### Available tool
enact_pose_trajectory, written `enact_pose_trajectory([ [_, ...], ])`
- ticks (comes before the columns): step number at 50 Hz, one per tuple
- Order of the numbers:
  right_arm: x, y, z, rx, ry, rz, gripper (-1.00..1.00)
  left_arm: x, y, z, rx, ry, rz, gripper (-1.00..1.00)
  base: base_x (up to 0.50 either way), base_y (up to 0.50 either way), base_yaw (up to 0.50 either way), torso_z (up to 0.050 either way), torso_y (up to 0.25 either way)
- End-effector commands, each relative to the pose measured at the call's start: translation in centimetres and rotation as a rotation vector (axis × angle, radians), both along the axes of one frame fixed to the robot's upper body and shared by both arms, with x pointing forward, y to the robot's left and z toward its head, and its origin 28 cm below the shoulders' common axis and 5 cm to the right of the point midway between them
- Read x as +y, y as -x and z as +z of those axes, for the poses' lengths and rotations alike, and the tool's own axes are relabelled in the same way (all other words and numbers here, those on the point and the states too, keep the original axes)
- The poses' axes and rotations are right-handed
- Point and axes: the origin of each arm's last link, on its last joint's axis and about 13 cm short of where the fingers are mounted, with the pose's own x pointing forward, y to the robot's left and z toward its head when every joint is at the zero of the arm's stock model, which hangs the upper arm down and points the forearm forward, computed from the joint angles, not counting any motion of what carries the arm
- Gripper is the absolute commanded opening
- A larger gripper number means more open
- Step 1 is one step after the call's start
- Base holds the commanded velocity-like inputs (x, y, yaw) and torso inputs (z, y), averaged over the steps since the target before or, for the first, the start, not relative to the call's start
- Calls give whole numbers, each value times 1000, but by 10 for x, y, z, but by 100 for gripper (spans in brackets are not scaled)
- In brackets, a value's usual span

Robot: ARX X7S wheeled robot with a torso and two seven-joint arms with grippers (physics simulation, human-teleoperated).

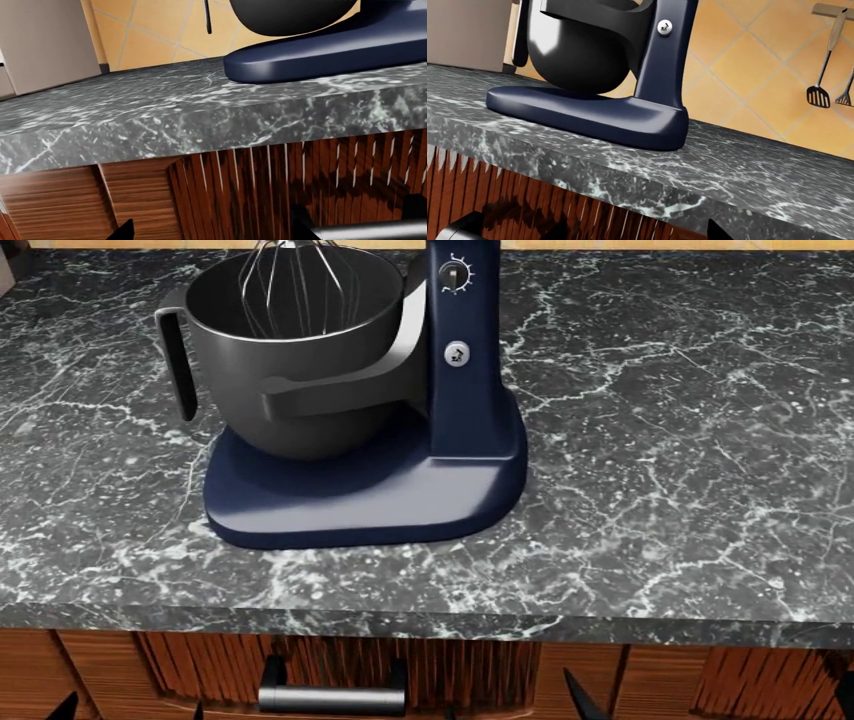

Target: Open the stand mixer head.

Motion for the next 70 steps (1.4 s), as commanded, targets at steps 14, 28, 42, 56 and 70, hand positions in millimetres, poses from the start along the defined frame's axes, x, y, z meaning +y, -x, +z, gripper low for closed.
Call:
enact_pose_trajectory([
  [14, -2, -1, -1, 13, -24, 14, 100, -3, 0, -1, -25, -1, -28, 100, 0, 0, 0, 0, 0],
  [28, -2, -1, -1, 51, -53, 38, 100, -2, 0, 0, -4, 36, -82, 100, 0, 0, 0, 37, 29],
  [42, 0, -2, 1, 39, -44, 55, 100, -2, 1, 1, -4, 44, -82, 100, 0, 0, 0, 50, 40],
  [56, -1, 0, 4, 39, -37, 49, 100, -2, 1, 3, -23, 16, -62, 100, 0, 0, 0, 21, 18],
  [70, 0, 19, 91, -202, -53, 83, 100, -3, 19, 85, -180, -8, -52, 100, 0, 0, 0, 0, 0],
])
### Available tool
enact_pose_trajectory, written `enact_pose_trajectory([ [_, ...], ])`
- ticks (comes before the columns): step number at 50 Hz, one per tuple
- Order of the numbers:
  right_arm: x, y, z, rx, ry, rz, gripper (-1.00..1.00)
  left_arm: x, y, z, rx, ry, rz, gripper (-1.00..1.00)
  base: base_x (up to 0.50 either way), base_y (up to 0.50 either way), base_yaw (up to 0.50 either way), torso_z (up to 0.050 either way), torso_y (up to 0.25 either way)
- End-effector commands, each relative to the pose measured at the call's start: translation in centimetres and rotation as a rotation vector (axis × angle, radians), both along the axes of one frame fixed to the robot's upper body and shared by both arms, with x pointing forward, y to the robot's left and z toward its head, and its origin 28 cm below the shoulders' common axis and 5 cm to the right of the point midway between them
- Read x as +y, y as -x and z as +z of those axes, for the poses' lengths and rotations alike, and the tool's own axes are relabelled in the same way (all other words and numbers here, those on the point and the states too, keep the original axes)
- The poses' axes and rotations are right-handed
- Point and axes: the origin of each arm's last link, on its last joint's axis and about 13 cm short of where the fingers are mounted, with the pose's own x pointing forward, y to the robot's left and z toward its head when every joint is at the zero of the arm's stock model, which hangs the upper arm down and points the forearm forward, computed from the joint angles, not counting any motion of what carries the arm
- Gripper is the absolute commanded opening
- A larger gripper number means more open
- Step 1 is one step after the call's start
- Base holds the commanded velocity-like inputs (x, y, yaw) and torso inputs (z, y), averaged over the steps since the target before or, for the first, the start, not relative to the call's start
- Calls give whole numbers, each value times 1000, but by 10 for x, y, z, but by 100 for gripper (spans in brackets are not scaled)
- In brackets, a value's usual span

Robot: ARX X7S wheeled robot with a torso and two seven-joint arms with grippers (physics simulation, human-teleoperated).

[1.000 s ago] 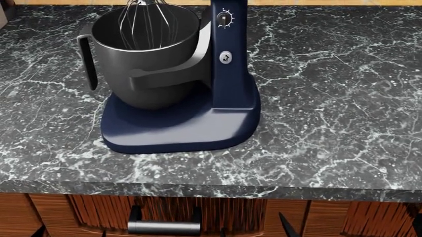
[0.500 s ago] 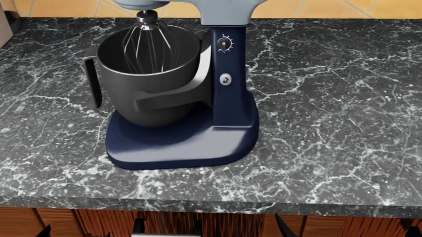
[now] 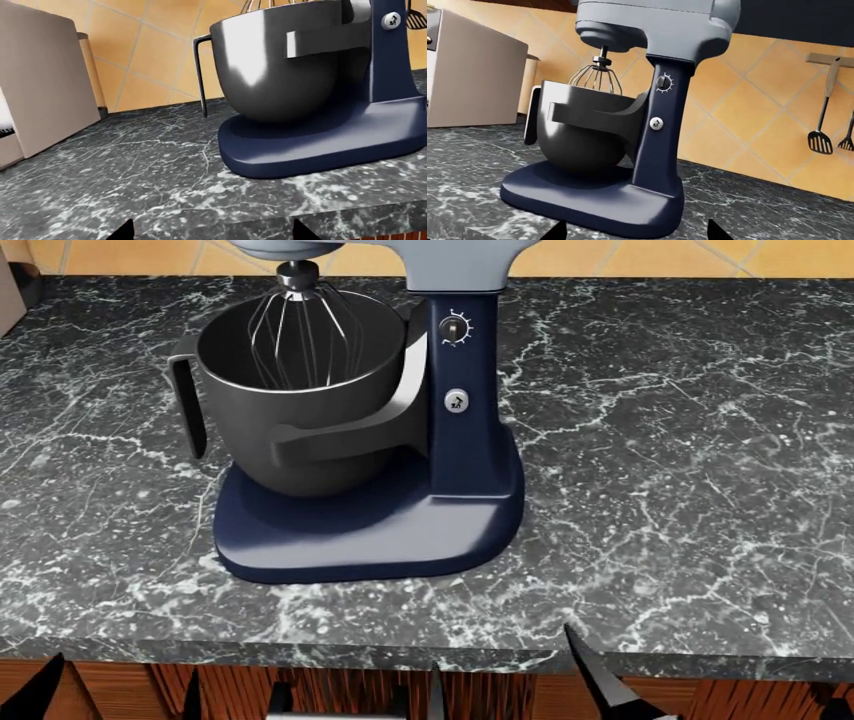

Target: Open the stand mixer head.

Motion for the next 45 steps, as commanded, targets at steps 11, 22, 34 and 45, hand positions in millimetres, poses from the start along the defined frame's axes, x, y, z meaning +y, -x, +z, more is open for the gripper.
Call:
enact_pose_trajectory([
  [11, -4, 16, 49, -149, -16, 16, 100, 2, 12, 46, -135, 20, -12, 100, 0, 0, 0, 0, 0],
  [22, -6, 15, 46, -122, -38, 59, 100, 0, 11, 42, -128, 16, -27, 100, 182, -27, 0, 0, 0],
  [34, -3, 11, 42, -94, -17, 46, 100, 1, 10, 39, -124, 19, -29, 100, 458, -68, 0, 0, 0],
  [45, -3, -23, 40, -34, -6, 60, -100, -1, 10, 37, -113, 17, -37, 100, 0, 0, 0, 0, 0],
])
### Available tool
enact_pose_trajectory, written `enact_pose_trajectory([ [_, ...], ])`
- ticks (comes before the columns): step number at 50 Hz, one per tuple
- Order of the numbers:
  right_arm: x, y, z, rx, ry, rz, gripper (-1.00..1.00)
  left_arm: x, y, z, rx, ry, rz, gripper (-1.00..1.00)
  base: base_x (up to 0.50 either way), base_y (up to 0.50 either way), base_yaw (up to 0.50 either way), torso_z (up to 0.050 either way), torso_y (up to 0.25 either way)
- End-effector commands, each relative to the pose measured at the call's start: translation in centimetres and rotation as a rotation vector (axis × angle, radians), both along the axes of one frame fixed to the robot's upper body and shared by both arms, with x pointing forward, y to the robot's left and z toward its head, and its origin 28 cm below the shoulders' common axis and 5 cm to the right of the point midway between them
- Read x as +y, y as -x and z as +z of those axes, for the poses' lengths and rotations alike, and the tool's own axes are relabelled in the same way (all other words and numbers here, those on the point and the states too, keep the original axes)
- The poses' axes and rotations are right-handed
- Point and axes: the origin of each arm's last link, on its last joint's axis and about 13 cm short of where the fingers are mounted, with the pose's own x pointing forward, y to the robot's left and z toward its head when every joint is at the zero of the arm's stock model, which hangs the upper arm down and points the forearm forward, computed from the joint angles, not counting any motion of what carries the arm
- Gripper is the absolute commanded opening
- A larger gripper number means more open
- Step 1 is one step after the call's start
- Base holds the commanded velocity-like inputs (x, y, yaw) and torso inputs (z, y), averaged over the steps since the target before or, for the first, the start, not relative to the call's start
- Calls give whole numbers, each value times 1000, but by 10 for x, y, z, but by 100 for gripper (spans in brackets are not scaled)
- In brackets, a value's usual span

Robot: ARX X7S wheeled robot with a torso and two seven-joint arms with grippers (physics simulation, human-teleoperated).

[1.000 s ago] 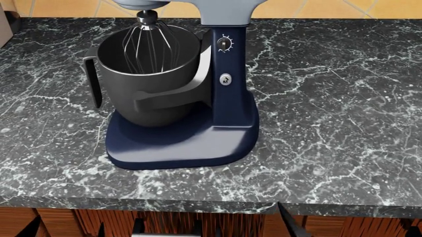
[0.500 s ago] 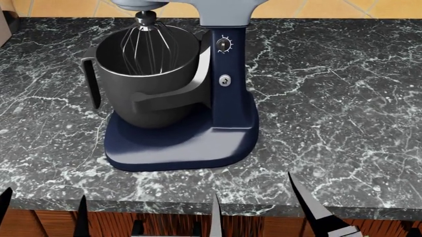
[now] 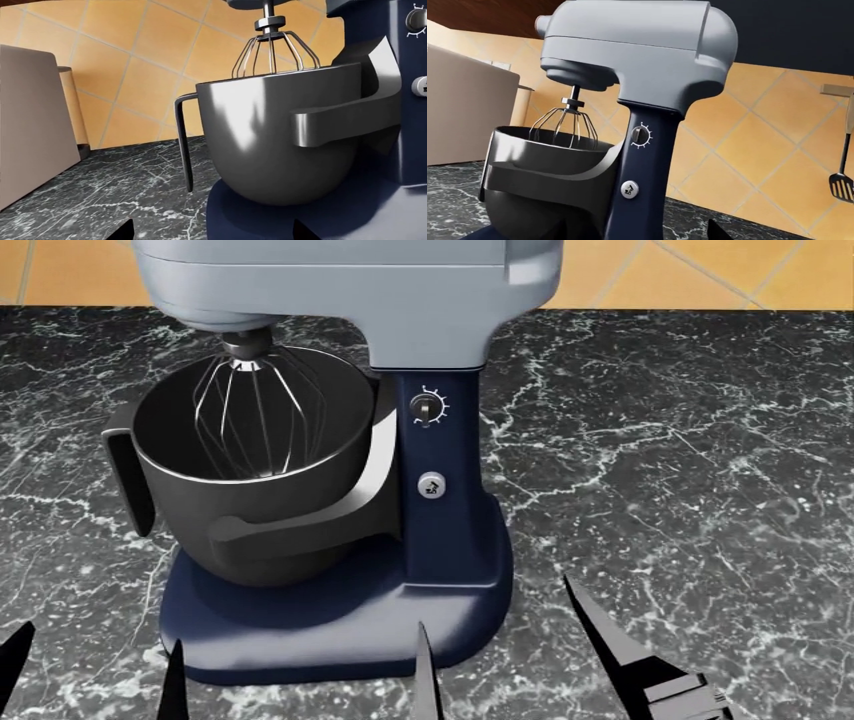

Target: Open the stand mixer head.

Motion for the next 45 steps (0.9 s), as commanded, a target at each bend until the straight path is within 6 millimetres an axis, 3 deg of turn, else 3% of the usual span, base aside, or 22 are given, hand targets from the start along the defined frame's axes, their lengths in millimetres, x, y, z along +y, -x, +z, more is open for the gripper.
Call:
enact_pose_trajectory([
  [1, -2, -30, -2, 79, 27, 56, -100, 2, -3, -2, -33, 6, -14, 100, 0, 0, 0, 0, 0],
  [21, 0, -56, 5, 138, 28, 57, -100, 1, -3, -4, -27, 4, -20, 100, 0, 0, 0, 0, 0],
  [25, 6, -76, 8, 141, 35, 41, -100, 1, -2, -4, -26, 1, -21, 100, 0, 0, 0, 0, 0],
  [28, 9, -78, 4, 162, 64, 118, -100, 1, -3, -3, -27, 3, -19, 100, 0, 0, 0, 0, 0],
  [29, 9, -81, 7, 128, 34, 55, -100, 1, -3, -4, -25, 1, -20, 100, 0, 0, 0, 0, 0],
  [31, 12, -80, 10, 149, 52, 125, -100, 1, -3, -4, -25, 1, -21, 100, 0, 0, 0, 0, 0],
  [45, 15, -101, 18, 164, 70, 111, -100, 0, -4, -6, -22, -1, -25, 100, 0, 0, 0, 0, 0],
])
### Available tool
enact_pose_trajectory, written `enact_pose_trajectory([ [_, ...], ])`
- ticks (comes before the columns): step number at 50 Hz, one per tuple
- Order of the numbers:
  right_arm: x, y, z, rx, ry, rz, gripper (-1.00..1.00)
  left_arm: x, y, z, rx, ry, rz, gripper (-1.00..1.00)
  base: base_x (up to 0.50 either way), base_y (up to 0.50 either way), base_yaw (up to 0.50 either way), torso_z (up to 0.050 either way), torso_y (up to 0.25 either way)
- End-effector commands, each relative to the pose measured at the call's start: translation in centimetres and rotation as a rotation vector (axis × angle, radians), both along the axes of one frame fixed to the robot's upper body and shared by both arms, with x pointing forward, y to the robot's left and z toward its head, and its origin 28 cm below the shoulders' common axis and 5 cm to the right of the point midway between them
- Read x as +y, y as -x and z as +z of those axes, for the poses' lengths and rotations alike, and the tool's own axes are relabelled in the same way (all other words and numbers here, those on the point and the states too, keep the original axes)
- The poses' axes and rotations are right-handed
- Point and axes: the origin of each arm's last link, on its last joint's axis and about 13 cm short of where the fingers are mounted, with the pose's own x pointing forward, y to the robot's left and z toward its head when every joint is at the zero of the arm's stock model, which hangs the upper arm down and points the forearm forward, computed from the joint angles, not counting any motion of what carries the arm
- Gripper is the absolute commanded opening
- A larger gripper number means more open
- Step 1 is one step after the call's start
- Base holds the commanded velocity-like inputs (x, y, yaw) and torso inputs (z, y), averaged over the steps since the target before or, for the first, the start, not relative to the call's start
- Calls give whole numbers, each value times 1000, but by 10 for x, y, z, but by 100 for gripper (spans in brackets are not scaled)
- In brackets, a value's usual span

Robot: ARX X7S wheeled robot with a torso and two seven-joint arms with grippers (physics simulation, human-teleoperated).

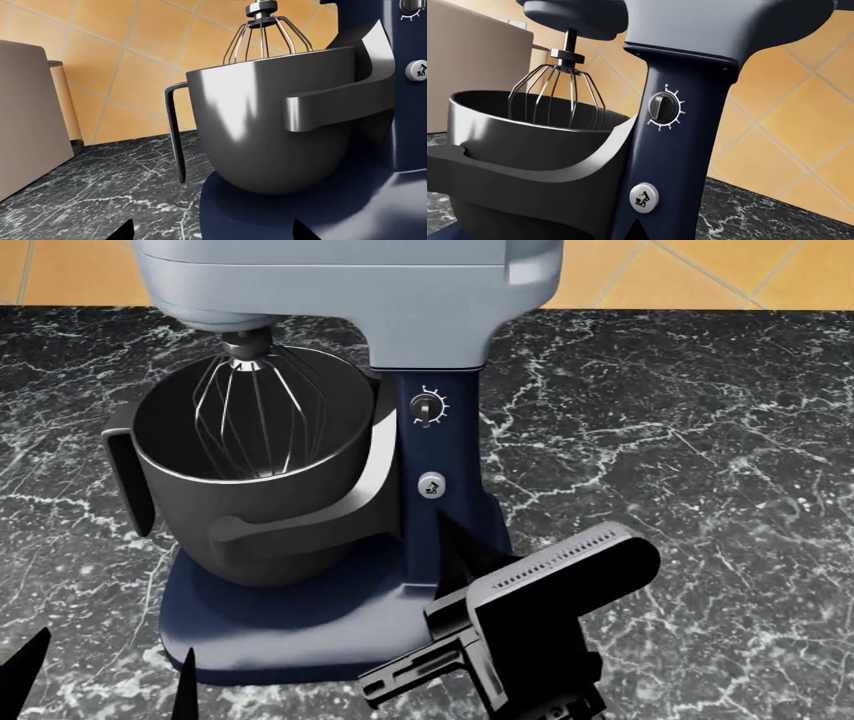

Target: Open the stand mixer head.

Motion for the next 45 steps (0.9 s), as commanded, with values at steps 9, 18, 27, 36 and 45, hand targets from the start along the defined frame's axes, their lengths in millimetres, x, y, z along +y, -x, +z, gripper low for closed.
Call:
enact_pose_trajectory([
  [9, 0, -28, 6, 21, -7, 24, -100, 2, -3, 0, -38, 11, -13, 100, 0, 0, 0, 0, 0],
  [18, 0, -28, 4, 58, 0, 25, -100, 2, -1, -1, -36, 10, -17, 100, 2, 0, 0, 0, 0],
  [27, -1, -30, 2, 30, 57, -23, -100, 2, -1, 0, -37, 10, -16, 100, 11, 4, 8, 0, 0],
  [36, 0, -27, 20, -92, -25, 53, -100, 3, -2, -3, -31, 11, -12, 100, 9, 4, 9, 0, 0],
  [45, 1, -24, 27, -134, -101, 40, -100, 1, -2, -3, -30, 8, -16, 100, 0, 0, 0, 0, 0],
])
